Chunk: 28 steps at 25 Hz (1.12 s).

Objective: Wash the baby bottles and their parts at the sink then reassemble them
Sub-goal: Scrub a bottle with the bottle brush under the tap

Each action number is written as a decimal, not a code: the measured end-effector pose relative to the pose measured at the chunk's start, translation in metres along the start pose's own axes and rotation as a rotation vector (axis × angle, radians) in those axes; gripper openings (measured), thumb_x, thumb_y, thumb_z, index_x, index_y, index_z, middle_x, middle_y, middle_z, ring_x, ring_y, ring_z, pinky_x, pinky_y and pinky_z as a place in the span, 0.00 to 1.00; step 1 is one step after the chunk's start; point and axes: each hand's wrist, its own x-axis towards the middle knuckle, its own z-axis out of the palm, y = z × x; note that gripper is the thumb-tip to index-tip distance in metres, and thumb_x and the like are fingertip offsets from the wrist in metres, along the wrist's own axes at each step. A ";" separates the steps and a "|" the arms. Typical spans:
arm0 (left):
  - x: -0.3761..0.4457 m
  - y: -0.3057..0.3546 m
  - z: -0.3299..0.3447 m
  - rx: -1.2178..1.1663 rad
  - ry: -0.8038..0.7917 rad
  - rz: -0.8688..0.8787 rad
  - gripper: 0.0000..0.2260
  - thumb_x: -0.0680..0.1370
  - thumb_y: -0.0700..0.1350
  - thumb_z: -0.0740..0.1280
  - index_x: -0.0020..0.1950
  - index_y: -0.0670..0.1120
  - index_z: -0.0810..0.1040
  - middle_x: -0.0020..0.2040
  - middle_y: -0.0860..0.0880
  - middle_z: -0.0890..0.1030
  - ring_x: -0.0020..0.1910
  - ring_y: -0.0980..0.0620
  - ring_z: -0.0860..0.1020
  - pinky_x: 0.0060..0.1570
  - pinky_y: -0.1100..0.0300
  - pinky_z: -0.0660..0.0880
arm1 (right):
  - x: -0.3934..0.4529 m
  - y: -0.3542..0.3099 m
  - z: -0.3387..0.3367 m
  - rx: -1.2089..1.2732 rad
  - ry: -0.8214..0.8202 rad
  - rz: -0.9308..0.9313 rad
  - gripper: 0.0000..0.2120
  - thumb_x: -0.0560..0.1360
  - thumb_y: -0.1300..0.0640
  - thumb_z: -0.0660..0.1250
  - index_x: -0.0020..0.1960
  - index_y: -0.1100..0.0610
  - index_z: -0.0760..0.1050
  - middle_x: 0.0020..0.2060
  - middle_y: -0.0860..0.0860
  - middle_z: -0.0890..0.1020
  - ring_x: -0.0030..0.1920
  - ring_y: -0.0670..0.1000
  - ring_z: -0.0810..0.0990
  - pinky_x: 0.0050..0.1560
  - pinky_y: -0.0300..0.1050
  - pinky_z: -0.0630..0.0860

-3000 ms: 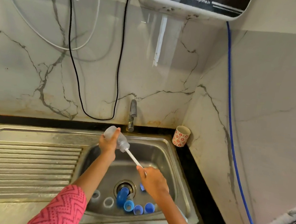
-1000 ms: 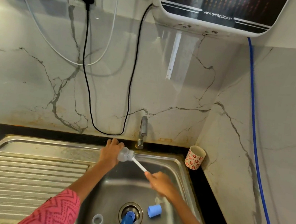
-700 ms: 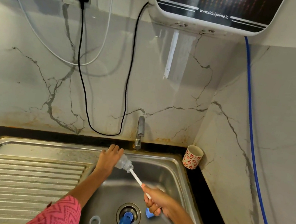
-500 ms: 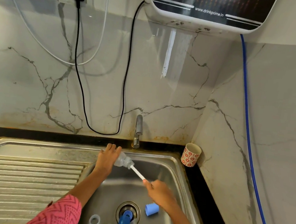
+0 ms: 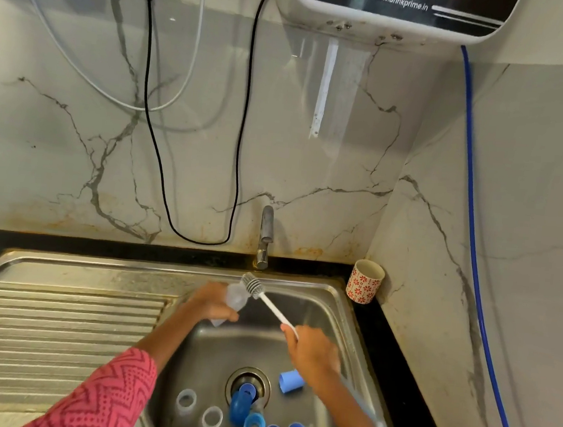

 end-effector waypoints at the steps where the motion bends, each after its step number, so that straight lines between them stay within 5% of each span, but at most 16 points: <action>1: -0.002 0.008 0.002 -0.032 0.037 0.026 0.25 0.69 0.52 0.74 0.62 0.44 0.74 0.56 0.46 0.79 0.54 0.49 0.77 0.54 0.58 0.74 | 0.000 -0.008 0.004 0.066 -0.017 0.020 0.27 0.81 0.40 0.47 0.51 0.58 0.77 0.41 0.53 0.79 0.43 0.53 0.77 0.44 0.46 0.72; 5: -0.010 0.010 0.004 0.115 0.143 0.123 0.28 0.71 0.50 0.72 0.67 0.45 0.69 0.61 0.46 0.76 0.59 0.49 0.76 0.57 0.59 0.73 | 0.009 -0.011 0.011 0.340 -0.151 0.127 0.24 0.80 0.38 0.50 0.38 0.55 0.71 0.34 0.51 0.75 0.34 0.50 0.73 0.35 0.43 0.69; 8: -0.018 0.016 0.021 0.288 0.171 0.260 0.30 0.72 0.49 0.71 0.71 0.50 0.62 0.66 0.48 0.72 0.65 0.49 0.71 0.64 0.56 0.68 | 0.016 -0.006 0.007 0.283 -0.192 0.151 0.23 0.80 0.40 0.50 0.42 0.56 0.72 0.37 0.51 0.74 0.38 0.52 0.73 0.35 0.42 0.67; 12: -0.014 0.010 0.021 0.247 0.227 0.184 0.30 0.70 0.49 0.73 0.69 0.51 0.64 0.64 0.50 0.74 0.63 0.50 0.72 0.63 0.56 0.70 | 0.007 0.000 0.003 0.285 -0.219 0.120 0.24 0.80 0.40 0.51 0.31 0.53 0.63 0.28 0.48 0.69 0.29 0.47 0.68 0.29 0.40 0.62; 17: -0.006 -0.026 0.012 0.098 0.244 0.002 0.29 0.69 0.48 0.74 0.66 0.48 0.67 0.59 0.48 0.77 0.58 0.49 0.76 0.57 0.58 0.75 | -0.009 0.019 0.009 0.376 -0.278 0.122 0.23 0.79 0.39 0.53 0.33 0.53 0.66 0.27 0.47 0.69 0.25 0.45 0.65 0.27 0.39 0.61; 23: -0.004 -0.015 0.009 -0.039 0.160 0.136 0.36 0.66 0.47 0.76 0.71 0.49 0.65 0.64 0.47 0.74 0.62 0.48 0.73 0.61 0.54 0.71 | -0.005 0.000 -0.010 0.500 -0.249 0.136 0.23 0.80 0.40 0.52 0.34 0.54 0.67 0.25 0.48 0.68 0.22 0.45 0.63 0.22 0.36 0.60; 28: 0.002 -0.016 -0.007 -0.170 0.211 0.199 0.32 0.64 0.44 0.78 0.65 0.50 0.70 0.58 0.47 0.77 0.55 0.51 0.75 0.53 0.57 0.74 | -0.008 0.001 0.000 0.514 -0.233 0.198 0.23 0.79 0.39 0.54 0.32 0.53 0.67 0.22 0.46 0.67 0.19 0.43 0.62 0.22 0.36 0.60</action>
